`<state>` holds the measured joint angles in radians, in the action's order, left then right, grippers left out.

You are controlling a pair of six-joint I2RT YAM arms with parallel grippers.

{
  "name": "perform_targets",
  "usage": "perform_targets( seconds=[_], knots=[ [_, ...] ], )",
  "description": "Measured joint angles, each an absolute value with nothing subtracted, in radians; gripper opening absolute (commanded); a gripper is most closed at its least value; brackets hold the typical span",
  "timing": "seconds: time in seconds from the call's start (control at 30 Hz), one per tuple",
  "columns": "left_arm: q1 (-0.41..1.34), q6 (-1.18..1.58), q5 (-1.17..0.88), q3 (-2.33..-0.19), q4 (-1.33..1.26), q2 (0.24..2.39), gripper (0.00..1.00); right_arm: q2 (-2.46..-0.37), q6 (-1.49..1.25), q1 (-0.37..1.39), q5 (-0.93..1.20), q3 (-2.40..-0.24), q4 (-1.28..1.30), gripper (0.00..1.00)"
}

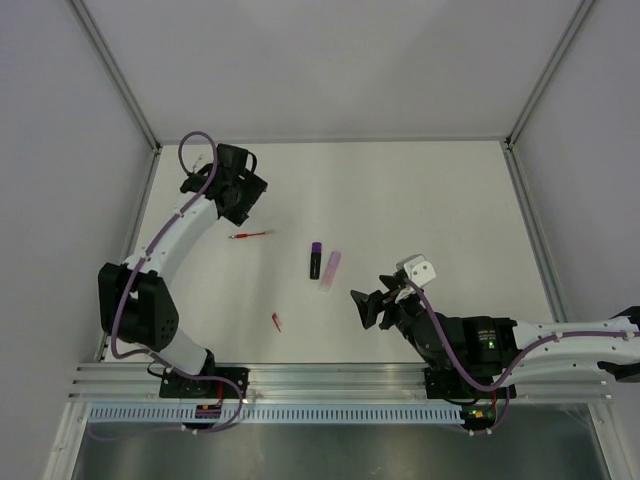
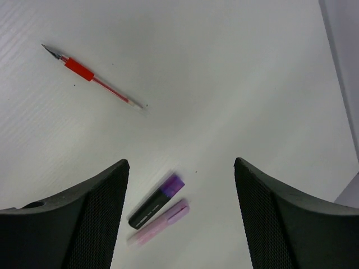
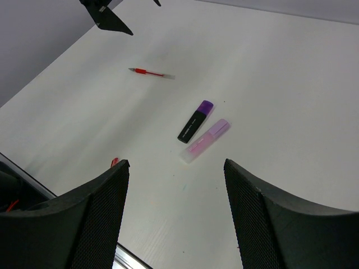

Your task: Insert the pens into the pen caps

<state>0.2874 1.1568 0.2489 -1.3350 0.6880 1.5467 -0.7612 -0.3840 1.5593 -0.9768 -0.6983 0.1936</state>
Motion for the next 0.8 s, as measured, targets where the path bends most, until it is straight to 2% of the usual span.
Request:
perform_targets(
  seconds=[0.23,0.8],
  knots=[
    [0.244,1.301,0.195,-1.52,0.873,1.833,0.78,-0.755,-0.384,1.559,-0.976,-0.7,0.199,0.74],
    [0.207,1.477,0.137,-1.423,0.824,2.009,0.67,-0.781,-0.382,1.559,-0.965,-0.712,0.205,0.74]
  ],
)
